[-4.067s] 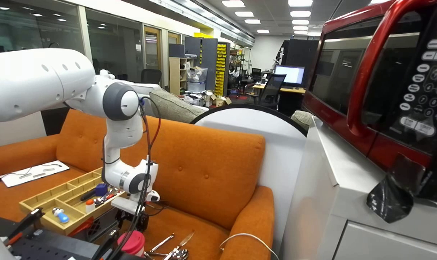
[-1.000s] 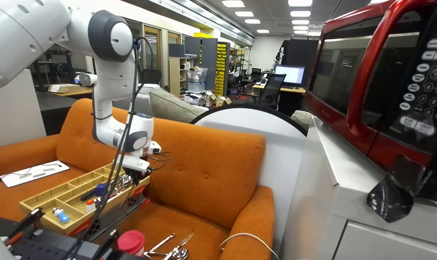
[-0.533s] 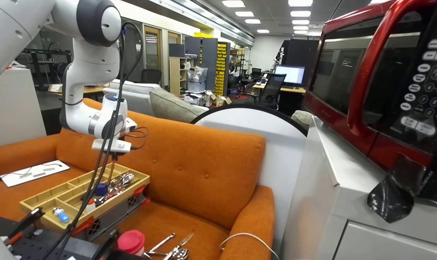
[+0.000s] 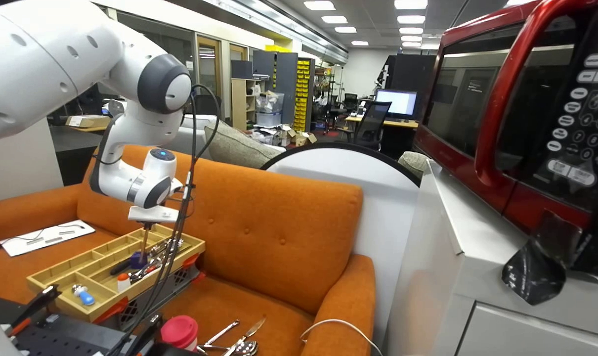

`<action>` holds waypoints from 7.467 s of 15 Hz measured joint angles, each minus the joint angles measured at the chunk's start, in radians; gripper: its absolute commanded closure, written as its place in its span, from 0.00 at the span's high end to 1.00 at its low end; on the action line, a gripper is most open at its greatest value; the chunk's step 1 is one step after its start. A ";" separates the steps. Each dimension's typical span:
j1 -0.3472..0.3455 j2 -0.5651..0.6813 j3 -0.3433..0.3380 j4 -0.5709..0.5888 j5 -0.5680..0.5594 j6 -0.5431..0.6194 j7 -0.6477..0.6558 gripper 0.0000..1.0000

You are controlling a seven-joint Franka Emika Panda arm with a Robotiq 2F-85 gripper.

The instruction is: Pick up the bottle and spoons and put them on the tray

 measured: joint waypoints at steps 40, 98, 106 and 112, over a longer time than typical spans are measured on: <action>0.193 0.324 -0.483 0.201 0.317 -0.291 0.483 1.00; 0.181 0.022 -0.385 0.148 0.320 -0.324 0.324 0.01; 0.092 -0.130 -0.154 0.001 0.286 -0.114 0.137 0.01; 0.026 -0.063 -0.054 0.027 0.207 -0.083 0.066 0.01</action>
